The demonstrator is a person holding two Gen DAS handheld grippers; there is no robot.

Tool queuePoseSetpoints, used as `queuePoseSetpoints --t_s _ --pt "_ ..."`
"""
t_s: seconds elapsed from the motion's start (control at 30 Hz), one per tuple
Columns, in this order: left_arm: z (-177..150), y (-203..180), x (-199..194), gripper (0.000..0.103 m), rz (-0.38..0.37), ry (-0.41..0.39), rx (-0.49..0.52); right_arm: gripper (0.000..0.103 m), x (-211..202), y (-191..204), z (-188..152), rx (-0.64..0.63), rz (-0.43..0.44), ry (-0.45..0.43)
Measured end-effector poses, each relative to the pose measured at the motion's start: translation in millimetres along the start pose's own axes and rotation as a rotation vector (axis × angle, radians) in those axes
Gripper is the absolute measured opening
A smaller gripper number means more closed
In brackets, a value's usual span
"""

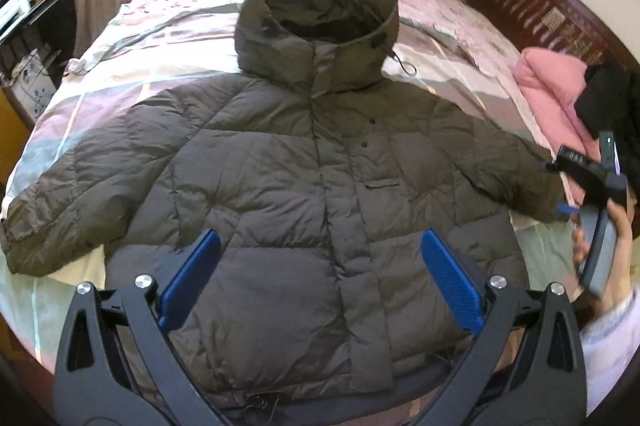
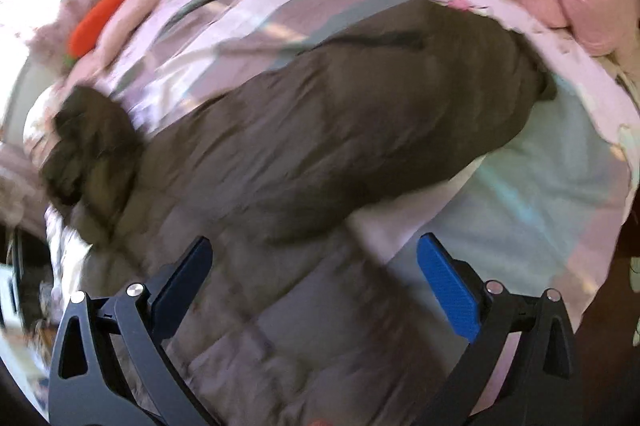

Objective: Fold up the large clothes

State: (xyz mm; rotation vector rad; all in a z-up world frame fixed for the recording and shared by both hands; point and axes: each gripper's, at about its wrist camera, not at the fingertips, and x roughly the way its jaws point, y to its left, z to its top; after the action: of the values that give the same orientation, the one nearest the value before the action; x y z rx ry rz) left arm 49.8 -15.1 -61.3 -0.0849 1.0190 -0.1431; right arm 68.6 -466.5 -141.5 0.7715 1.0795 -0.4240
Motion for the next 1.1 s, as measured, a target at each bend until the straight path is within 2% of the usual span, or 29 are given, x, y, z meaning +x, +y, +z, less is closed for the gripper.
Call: queuePoseSetpoints --t_s 0.07,0.1,0.2,0.3,0.37,0.4,0.43,0.47,0.53,0.6,0.63,0.7,0.77,0.8,0.87,0.9,0.93,1.03,1.1 --pt "10 -8 15 0.101 0.006 0.046 0.017 0.102 19 -26 26 0.119 0.016 -0.004" --pt "17 -14 22 0.101 -0.018 0.065 0.017 0.102 31 -40 38 0.171 0.015 -0.001" --pt "35 -33 41 0.101 -0.022 0.057 0.025 0.102 61 -84 55 0.285 -0.013 0.015" --pt "42 -48 58 0.101 0.019 -0.034 0.065 0.102 85 -108 60 0.379 0.037 0.057" --pt "42 -54 72 0.101 0.107 -0.09 0.1 0.098 96 -109 68 0.361 0.023 0.069" --pt "45 -56 81 0.101 0.137 -0.085 0.128 0.071 95 -106 70 0.342 0.023 0.046" --pt "47 -57 89 0.101 0.154 -0.064 0.158 0.031 90 -102 73 0.325 0.034 0.011" --pt "49 -59 98 0.101 0.174 -0.035 0.193 0.014 85 -99 77 0.311 0.036 -0.021" --pt "55 -54 114 0.101 0.221 0.013 0.222 0.009 54 -76 84 0.24 0.069 -0.131" --pt "62 -45 119 0.101 0.248 0.009 0.196 0.008 23 -39 83 0.128 0.136 -0.201" --pt "67 -38 120 0.101 0.256 0.014 0.171 0.008 0 -7 77 0.025 0.221 -0.223" --pt "76 -24 118 0.101 0.245 0.029 0.112 0.008 -28 53 52 -0.174 0.351 -0.193" --pt "85 -7 111 0.101 0.216 0.039 0.036 0.009 -42 115 8 -0.413 0.419 -0.113" --pt "85 -2 108 0.101 0.209 0.038 0.015 0.012 -45 144 -22 -0.543 0.442 -0.04" --pt "89 13 101 0.101 0.215 0.033 -0.031 0.029 -44 175 -70 -0.699 0.475 0.099" --pt "90 18 100 0.101 0.221 0.034 -0.044 0.051 -43 182 -88 -0.742 0.485 0.149" --pt "91 28 99 0.101 0.228 0.039 -0.07 0.068 -42 183 -98 -0.764 0.476 0.167" --pt "91 46 105 0.101 0.203 0.071 -0.13 0.075 -47 177 -108 -0.769 0.391 0.133" --pt "91 54 115 0.101 0.161 0.114 -0.16 0.078 -49 169 -97 -0.664 0.428 0.142"
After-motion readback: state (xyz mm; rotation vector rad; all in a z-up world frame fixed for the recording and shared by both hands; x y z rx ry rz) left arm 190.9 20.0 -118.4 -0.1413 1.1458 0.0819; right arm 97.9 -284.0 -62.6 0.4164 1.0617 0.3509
